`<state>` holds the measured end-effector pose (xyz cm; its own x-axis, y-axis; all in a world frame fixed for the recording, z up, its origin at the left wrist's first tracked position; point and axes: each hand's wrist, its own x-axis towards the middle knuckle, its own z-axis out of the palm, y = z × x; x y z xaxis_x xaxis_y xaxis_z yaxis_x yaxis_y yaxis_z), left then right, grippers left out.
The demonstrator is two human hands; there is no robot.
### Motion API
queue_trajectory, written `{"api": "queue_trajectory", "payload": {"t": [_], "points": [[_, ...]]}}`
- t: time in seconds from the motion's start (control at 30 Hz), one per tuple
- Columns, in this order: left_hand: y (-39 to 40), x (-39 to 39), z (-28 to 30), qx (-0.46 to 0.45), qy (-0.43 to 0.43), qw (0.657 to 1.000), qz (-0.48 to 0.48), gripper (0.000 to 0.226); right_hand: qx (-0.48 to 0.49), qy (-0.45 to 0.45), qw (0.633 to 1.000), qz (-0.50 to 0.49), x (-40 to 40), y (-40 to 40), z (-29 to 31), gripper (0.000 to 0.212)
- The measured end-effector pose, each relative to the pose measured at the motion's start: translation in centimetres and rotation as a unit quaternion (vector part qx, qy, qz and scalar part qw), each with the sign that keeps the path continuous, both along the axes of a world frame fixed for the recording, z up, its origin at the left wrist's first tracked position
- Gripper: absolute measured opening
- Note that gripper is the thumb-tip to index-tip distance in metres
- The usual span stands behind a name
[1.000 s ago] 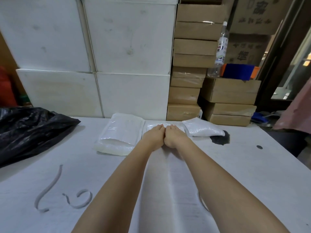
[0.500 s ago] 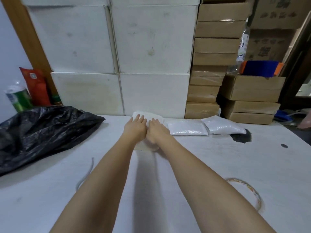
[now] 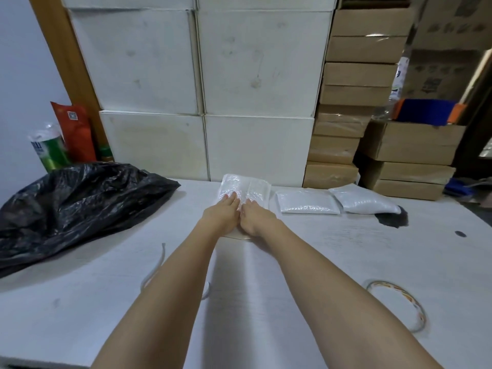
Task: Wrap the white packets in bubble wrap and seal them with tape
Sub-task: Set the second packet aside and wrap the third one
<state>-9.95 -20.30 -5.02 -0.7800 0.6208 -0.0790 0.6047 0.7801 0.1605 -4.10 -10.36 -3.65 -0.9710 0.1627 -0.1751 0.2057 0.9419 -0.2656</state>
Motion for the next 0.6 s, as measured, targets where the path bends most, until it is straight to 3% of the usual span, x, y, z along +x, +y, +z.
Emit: {"api": "queue_trajectory", "payload": {"t": [0.6], "points": [[-2.7,12.5,-0.6,-0.020,0.049,0.999,0.004,0.051,-0.040,0.043,0.998,0.010,12.4,-1.5,-1.0,0.048]]}}
